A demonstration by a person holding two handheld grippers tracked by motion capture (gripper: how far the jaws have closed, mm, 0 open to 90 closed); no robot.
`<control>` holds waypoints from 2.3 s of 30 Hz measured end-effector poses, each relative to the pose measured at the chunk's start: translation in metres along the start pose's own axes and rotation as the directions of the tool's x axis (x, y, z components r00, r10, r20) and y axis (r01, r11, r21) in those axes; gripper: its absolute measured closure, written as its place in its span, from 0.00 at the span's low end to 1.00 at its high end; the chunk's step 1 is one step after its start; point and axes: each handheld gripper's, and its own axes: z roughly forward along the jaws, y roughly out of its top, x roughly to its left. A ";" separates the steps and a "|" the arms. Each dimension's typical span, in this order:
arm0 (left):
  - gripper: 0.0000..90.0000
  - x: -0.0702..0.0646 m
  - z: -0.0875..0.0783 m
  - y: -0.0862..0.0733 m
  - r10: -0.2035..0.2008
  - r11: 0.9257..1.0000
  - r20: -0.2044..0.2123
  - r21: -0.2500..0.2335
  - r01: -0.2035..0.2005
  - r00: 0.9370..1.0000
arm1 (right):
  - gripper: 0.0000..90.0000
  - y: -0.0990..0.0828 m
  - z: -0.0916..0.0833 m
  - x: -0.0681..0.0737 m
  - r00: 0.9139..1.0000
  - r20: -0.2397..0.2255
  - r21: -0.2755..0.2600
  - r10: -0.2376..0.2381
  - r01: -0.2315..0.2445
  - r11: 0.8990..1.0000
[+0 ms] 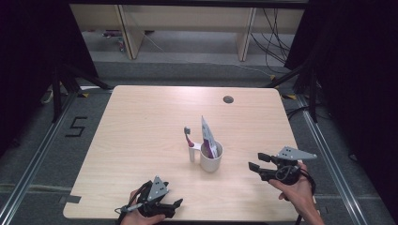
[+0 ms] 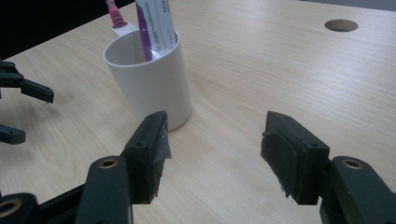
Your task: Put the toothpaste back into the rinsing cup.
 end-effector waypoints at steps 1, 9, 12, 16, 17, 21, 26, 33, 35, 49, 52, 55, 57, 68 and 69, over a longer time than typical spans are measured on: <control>0.25 0.000 0.001 0.000 -0.001 1.000 0.000 -0.004 0.001 1.000 | 0.45 -0.003 -0.002 0.000 1.000 -0.008 -0.001 0.030 -0.030 1.000; 0.25 -0.001 0.001 0.000 -0.006 1.000 0.002 -0.009 0.006 1.000 | 0.43 -0.014 -0.018 -0.014 0.999 0.040 0.007 0.018 -0.019 1.000; 0.25 0.000 0.000 0.000 0.007 1.000 -0.004 0.000 -0.007 1.000 | 0.43 -0.019 -0.022 -0.017 0.998 0.044 0.009 0.041 -0.042 0.999; 0.25 -0.001 -0.001 0.000 -0.003 1.000 -0.001 -0.014 0.003 1.000 | 0.42 -0.024 -0.029 -0.021 0.997 0.072 0.012 0.026 -0.027 1.000; 0.25 -0.002 -0.001 0.000 -0.003 1.000 -0.002 -0.016 0.003 1.000 | 0.42 -0.026 -0.031 -0.020 0.996 0.072 0.020 0.045 -0.047 0.999; 0.25 -0.001 -0.001 0.000 0.002 1.000 -0.006 -0.011 -0.002 1.000 | 0.41 -0.031 -0.034 -0.022 0.995 0.078 0.029 0.058 -0.061 0.998; 0.25 -0.003 0.000 0.000 -0.010 1.000 0.006 -0.025 0.010 1.000 | 0.40 -0.036 -0.037 -0.021 0.994 0.083 0.037 0.066 -0.070 0.997; 0.25 -0.002 -0.001 0.000 0.004 1.000 0.008 -0.008 -0.004 1.000 | 0.37 -0.042 -0.041 -0.021 0.995 0.094 0.034 0.033 -0.037 0.999; 0.25 -0.002 0.000 0.000 0.003 1.000 0.008 -0.009 -0.003 1.000 | 0.36 -0.043 -0.043 -0.020 0.994 0.092 0.043 0.052 -0.056 0.998; 0.25 -0.002 -0.001 0.000 0.006 1.000 0.006 -0.004 -0.006 1.000 | 0.23 -0.056 -0.049 -0.018 0.994 0.095 0.076 0.059 -0.067 0.995; 0.25 -0.003 0.000 0.000 -0.003 1.000 0.005 -0.012 0.003 1.000 | 0.21 -0.059 -0.049 -0.015 0.993 0.093 0.101 0.075 -0.084 0.991; 0.25 -0.002 -0.001 0.000 0.004 1.000 0.006 -0.007 -0.003 1.000 | 0.21 -0.060 -0.048 -0.017 0.995 0.098 0.109 0.030 -0.041 0.993; 0.25 -0.002 -0.001 0.000 0.011 1.000 0.004 -0.003 -0.011 1.000 | 0.20 -0.061 -0.048 -0.013 0.993 0.093 0.119 0.070 -0.081 0.990; 0.25 -0.002 -0.001 0.000 0.011 1.000 0.003 -0.002 -0.011 1.000 | 0.19 -0.070 -0.048 -0.007 0.994 0.094 0.194 0.062 -0.079 0.978; 0.25 -0.002 -0.001 0.000 0.012 1.000 0.003 -0.001 -0.012 1.000 | 0.19 -0.070 -0.048 -0.007 0.994 0.096 0.202 0.050 -0.068 0.977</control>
